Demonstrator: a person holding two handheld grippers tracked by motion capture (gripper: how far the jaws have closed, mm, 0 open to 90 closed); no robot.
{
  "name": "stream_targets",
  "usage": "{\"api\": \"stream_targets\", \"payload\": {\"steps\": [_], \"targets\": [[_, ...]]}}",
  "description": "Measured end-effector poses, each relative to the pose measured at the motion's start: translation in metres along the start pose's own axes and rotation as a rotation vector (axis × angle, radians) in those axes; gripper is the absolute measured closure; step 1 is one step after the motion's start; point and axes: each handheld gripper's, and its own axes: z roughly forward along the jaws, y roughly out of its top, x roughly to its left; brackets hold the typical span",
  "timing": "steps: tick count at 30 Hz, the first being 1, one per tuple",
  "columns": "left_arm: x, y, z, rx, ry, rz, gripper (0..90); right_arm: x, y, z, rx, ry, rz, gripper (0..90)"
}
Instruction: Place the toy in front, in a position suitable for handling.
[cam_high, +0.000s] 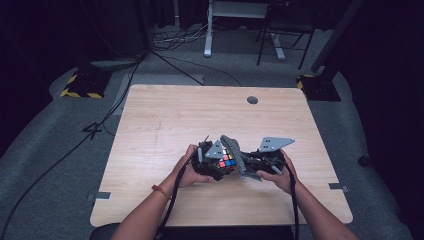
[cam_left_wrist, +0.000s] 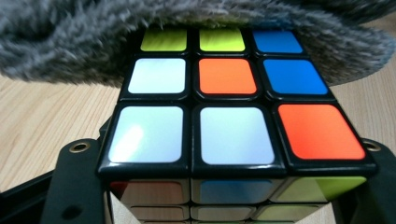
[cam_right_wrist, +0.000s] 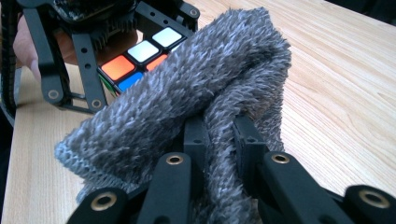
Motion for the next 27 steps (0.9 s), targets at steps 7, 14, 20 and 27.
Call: {"api": "stream_targets", "payload": {"steps": [7, 14, 20, 27], "targets": [[-0.004, -0.002, 0.008, 0.062, 0.03, 0.006, 32.3, 0.004, 0.002, 0.001, -0.005, 0.009, -0.014, 79.1], [-0.004, -0.003, 0.009, 0.012, 0.03, 0.013, 33.2, -0.006, -0.004, 0.004, 0.046, -0.041, 0.003, 79.1], [-0.007, -0.001, 0.005, -0.014, 0.017, 0.027, 33.2, -0.008, -0.009, 0.012, 0.092, -0.006, 0.027, 79.1], [-0.009, -0.003, 0.011, 0.041, 0.03, 0.035, 33.1, 0.003, 0.0, 0.005, 0.017, 0.027, 0.01, 79.3]]}}
